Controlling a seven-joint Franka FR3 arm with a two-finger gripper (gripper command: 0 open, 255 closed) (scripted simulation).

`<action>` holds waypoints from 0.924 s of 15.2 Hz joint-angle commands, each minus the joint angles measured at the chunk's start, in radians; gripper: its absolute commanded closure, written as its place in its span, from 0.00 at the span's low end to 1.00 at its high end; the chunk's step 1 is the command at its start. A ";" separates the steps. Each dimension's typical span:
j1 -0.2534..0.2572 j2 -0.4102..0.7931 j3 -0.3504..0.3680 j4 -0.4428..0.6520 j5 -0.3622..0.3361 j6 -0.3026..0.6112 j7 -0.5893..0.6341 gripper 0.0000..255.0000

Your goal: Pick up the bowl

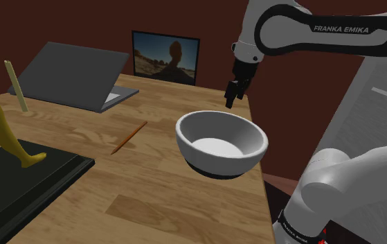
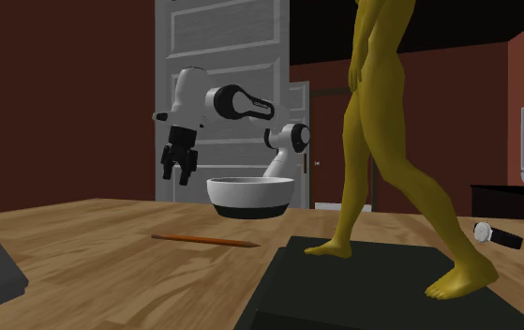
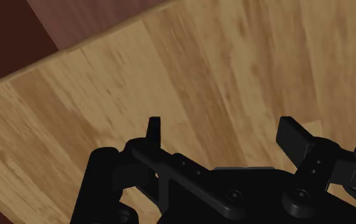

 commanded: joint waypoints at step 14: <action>0.113 -0.126 0.090 0.049 0.309 -0.245 0.192 0.00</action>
